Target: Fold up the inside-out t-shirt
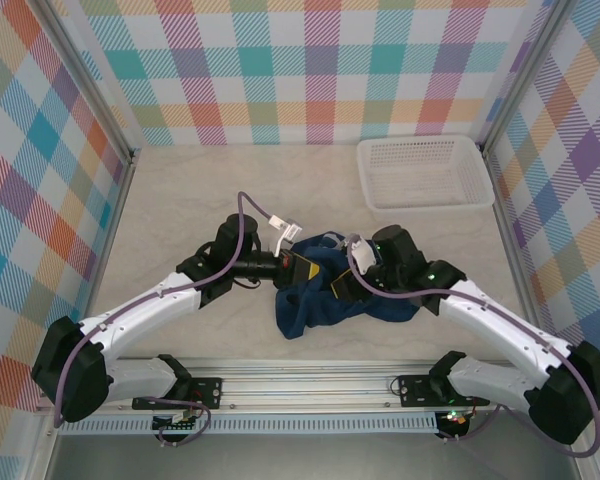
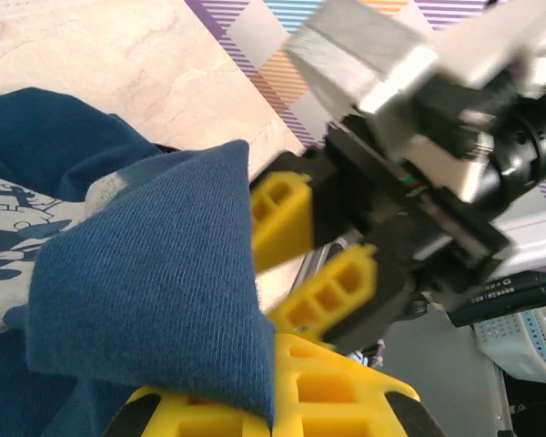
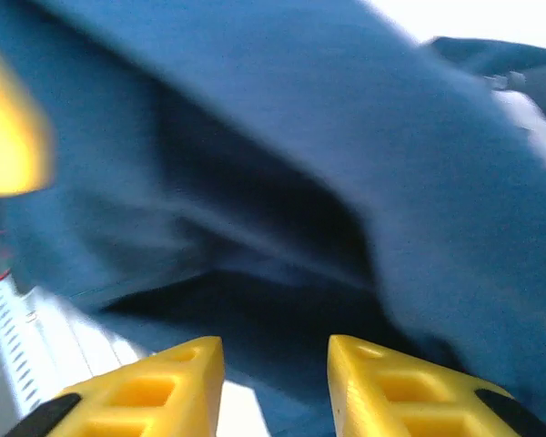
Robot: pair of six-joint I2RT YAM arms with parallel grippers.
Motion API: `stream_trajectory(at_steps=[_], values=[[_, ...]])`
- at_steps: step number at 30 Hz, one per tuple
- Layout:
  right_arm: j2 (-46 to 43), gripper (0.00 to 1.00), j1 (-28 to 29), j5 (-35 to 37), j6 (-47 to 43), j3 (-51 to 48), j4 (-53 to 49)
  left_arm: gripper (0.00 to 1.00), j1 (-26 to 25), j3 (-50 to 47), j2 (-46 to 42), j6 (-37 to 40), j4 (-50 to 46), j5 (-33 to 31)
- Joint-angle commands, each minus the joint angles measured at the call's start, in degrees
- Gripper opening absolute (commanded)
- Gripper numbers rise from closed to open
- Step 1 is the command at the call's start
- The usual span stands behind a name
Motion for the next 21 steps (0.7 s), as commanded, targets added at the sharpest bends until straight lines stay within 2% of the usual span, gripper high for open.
stream_trajectory(at_steps=[1, 5, 8, 12, 13, 16, 17, 18, 21], values=[[1.20, 0.39, 0.24, 10.93, 1.49, -0.67, 4.49, 0.00, 0.77, 1.83, -0.70, 0.85, -0.31, 1.34], [5.72, 0.41, 0.24, 16.56, 2.62, -0.09, 7.13, 0.00, 0.77, 1.47, -1.23, 0.76, -0.18, 1.43], [9.77, 0.43, 0.24, 16.52, 3.11, 0.48, 10.16, 0.00, 0.77, 1.29, -1.74, 0.60, -0.03, 1.60], [14.41, 0.41, 0.28, 15.43, 4.40, 1.34, 15.73, 0.00, 0.77, 1.26, -2.24, 1.13, -0.72, 1.45], [15.08, 0.36, 0.24, 15.38, 4.51, 1.87, 16.61, 0.00, 0.77, 1.18, -2.36, 1.47, -1.04, 1.22], [15.47, 0.04, 0.20, 15.71, 3.09, 4.10, 15.01, 0.00, 1.18, 0.61, -3.16, 2.71, -2.62, -0.99], [14.54, 0.00, 0.00, 15.24, 2.22, 4.69, 13.05, 0.00, 1.65, 0.22, -3.65, 2.72, -3.25, -2.35], [13.02, 0.00, -0.61, 13.25, 1.26, 5.08, 10.79, 0.00, 2.16, -0.27, -4.02, 2.53, -3.59, -4.01], [6.70, 0.00, -4.12, 0.32, 0.78, 5.81, 3.26, 0.00, 3.44, -0.23, -4.40, 2.35, -7.93, -15.16]])
